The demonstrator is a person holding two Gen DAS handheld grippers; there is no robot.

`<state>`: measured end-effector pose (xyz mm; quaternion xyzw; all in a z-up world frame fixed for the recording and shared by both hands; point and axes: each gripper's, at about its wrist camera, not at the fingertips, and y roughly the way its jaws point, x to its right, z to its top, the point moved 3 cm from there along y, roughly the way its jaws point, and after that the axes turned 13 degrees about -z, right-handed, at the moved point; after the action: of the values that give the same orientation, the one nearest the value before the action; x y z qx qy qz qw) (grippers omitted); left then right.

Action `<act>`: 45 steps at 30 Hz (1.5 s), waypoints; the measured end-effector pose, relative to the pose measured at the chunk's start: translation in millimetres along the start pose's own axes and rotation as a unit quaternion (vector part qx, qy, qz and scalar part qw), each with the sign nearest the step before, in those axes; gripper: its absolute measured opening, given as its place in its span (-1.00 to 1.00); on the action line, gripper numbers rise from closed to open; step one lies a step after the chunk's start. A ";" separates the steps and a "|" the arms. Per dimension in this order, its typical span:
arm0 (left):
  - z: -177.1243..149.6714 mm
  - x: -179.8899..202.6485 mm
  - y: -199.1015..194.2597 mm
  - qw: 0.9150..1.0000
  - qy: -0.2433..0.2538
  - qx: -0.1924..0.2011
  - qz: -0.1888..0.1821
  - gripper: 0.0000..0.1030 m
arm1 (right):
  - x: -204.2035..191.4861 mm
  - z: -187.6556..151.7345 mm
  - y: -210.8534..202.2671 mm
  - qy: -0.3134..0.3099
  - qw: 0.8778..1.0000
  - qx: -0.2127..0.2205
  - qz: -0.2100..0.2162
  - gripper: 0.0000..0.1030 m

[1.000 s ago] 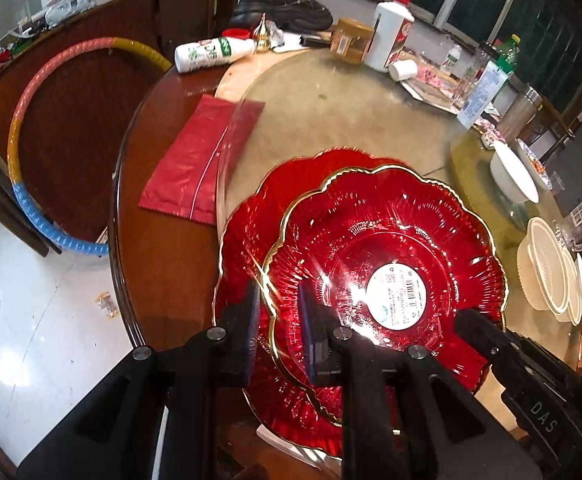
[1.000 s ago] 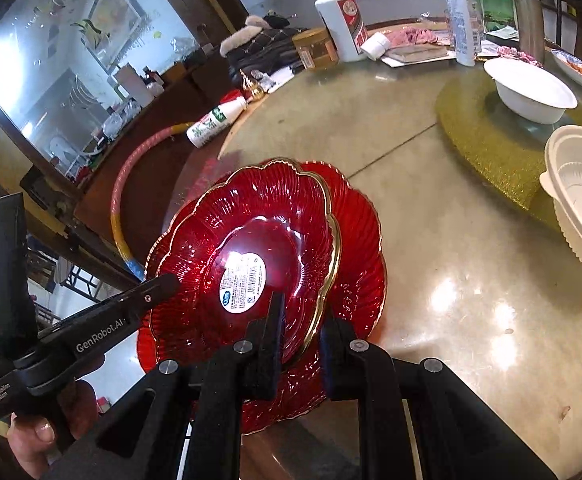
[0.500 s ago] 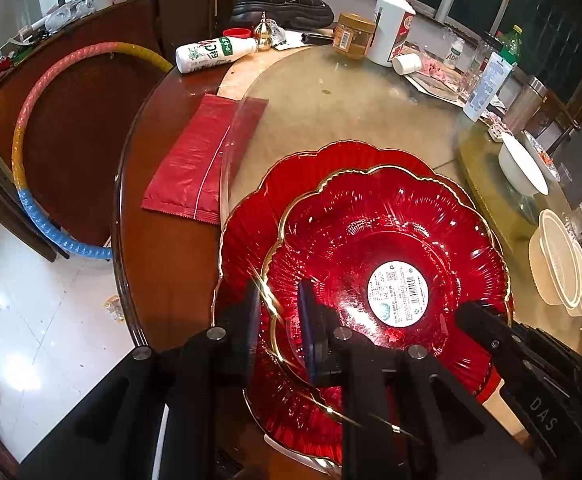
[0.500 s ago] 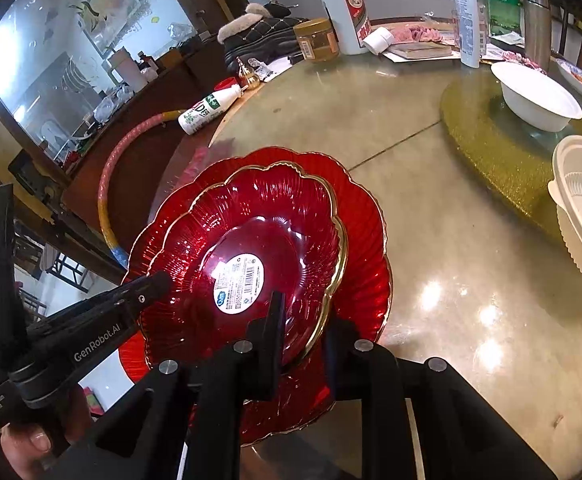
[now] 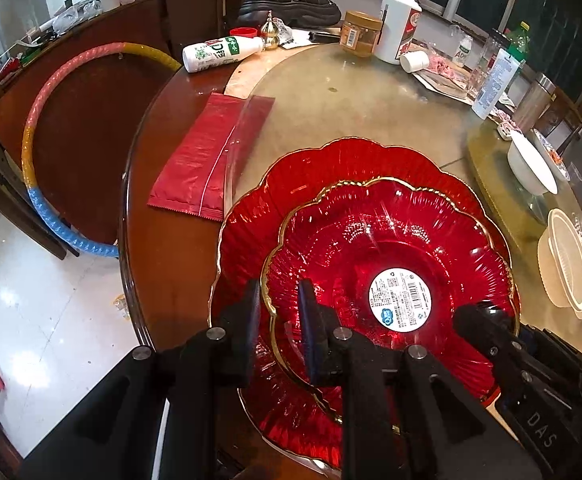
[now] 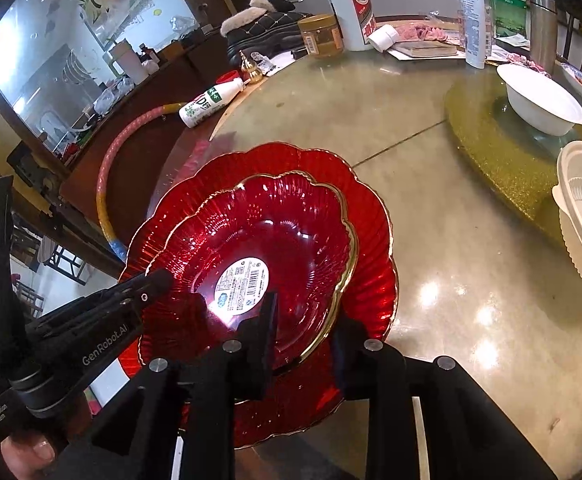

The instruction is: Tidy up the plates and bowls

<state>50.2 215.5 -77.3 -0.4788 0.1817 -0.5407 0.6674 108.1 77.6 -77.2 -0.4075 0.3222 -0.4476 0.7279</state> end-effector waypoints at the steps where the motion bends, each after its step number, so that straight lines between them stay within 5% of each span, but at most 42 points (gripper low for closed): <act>1: 0.0 -0.6 -0.3 1.000 -0.002 0.000 -0.002 -0.70 | -0.2 0.5 0.5 0.000 1.000 -0.001 0.000 -0.41; 7: 0.5 -1.0 -0.7 1.000 -0.003 -0.005 -0.012 -0.63 | -4.2 2.6 0.7 -0.007 1.000 -0.003 0.000 -0.19; 18: 3.9 1.8 -12.5 0.998 -0.022 -0.002 -0.057 0.01 | -7.8 7.2 -12.9 -0.009 1.000 -0.001 -0.014 0.34; 20: 6.1 0.7 -17.6 0.998 -0.029 0.008 -0.057 0.25 | -5.5 8.2 -16.8 -0.007 1.000 0.004 -0.013 0.36; 28: 8.3 10.5 -45.8 0.996 -0.021 0.059 -0.069 0.43 | 7.1 4.9 -31.5 0.017 1.000 0.020 0.013 0.55; 37: 3.8 54.6 -66.6 0.992 0.027 0.089 -0.089 0.59 | 64.5 -5.0 -61.2 0.097 0.989 0.052 0.102 0.67; 45: -2.0 124.5 -48.3 0.981 0.062 0.069 -0.171 0.68 | 152.7 -24.9 -85.7 0.168 0.977 0.085 0.096 0.67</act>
<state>65.7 105.2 -3.6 -0.4217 0.1002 -0.6868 0.5835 113.8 -92.5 -29.0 -0.2297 0.4385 -0.4635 0.7349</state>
